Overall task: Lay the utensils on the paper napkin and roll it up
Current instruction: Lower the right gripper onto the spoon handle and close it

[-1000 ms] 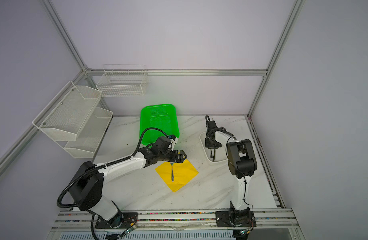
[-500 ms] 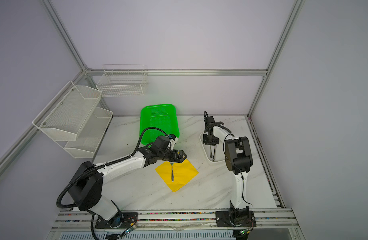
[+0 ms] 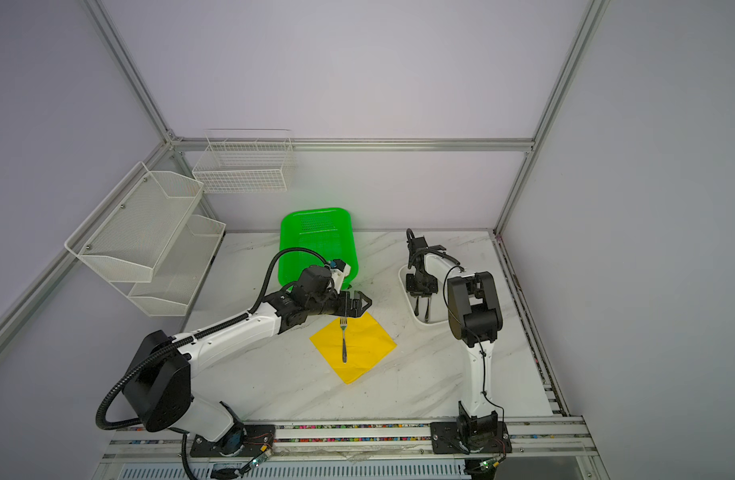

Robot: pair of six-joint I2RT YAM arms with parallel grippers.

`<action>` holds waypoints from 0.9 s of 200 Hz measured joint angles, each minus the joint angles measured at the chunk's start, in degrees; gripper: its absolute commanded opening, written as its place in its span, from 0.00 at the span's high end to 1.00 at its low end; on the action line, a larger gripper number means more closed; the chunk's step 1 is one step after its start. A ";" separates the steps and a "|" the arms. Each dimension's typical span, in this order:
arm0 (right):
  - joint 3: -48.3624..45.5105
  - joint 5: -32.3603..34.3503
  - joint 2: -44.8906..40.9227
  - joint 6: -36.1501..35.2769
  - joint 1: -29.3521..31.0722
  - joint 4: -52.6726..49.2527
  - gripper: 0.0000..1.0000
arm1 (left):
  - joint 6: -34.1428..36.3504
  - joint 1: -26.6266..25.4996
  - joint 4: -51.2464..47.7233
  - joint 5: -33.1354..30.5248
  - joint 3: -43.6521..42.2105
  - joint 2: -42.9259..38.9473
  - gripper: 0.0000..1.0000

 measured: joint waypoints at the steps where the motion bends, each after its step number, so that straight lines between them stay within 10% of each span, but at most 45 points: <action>1: 0.00 0.00 0.00 -0.02 0.00 0.00 0.75 | 0.00 0.04 0.00 0.00 0.00 0.00 0.00; 180: 1.86 -1.05 1.66 -1.22 -0.96 -1.75 0.80 | 1.38 2.23 -1.57 -0.09 -2.54 -9.07 0.00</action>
